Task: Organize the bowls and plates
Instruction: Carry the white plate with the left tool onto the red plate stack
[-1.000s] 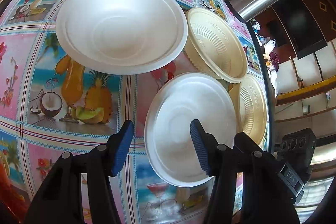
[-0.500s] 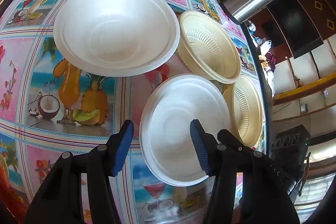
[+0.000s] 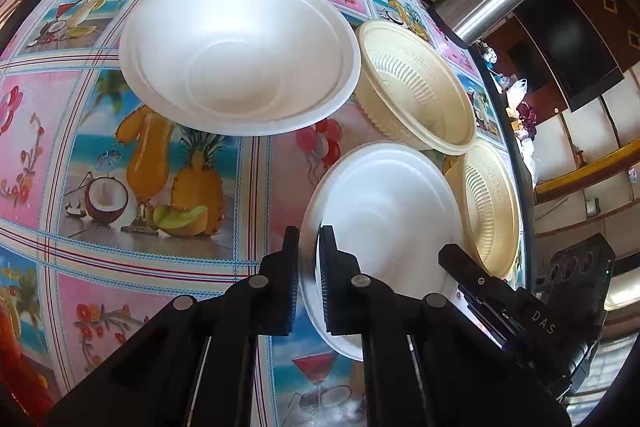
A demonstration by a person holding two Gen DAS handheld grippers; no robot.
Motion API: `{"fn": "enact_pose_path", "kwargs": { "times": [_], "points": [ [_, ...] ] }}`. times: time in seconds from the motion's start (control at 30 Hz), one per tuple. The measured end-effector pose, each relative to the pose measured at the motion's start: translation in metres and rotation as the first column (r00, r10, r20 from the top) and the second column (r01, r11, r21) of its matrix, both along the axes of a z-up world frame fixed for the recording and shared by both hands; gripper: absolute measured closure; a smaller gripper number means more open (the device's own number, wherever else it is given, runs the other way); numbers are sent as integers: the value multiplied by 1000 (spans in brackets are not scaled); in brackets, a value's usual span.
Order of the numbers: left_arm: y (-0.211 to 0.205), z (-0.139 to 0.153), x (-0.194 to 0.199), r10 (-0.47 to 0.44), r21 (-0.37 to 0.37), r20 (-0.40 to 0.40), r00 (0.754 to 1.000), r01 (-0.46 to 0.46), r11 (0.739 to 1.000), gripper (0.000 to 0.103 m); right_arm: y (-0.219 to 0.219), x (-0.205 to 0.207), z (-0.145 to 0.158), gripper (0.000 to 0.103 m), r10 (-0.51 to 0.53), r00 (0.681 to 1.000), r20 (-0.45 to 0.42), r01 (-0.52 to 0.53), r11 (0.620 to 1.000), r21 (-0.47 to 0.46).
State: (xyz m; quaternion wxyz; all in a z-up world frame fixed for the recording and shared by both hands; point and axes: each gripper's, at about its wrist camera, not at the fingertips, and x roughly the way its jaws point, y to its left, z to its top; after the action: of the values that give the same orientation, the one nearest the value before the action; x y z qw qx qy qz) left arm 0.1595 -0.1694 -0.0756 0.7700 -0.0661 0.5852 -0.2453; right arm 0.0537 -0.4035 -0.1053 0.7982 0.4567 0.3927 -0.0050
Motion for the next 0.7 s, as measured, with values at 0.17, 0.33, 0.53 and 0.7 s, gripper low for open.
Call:
{"fn": "enact_pose_path", "kwargs": {
  "times": [0.17,0.33,0.53,0.7],
  "points": [
    [1,-2,0,14,-14,-4,1000,-15,1000,96,3,-1,1,96,-5,1000,5,5,1000,-30],
    [8,-3,-3,32,-22,-12,999,-33,999,96,8,-3,4,96,-12,1000,8,12,999,-52],
    [31,7,-15,51,-44,-15,999,-52,998,96,22,-11,7,96,3,1000,7,-3,999,-45],
    [68,26,-35,76,-58,24,997,-75,996,96,46,-18,23,96,49,998,27,-47,997,-53]
  ]
}}
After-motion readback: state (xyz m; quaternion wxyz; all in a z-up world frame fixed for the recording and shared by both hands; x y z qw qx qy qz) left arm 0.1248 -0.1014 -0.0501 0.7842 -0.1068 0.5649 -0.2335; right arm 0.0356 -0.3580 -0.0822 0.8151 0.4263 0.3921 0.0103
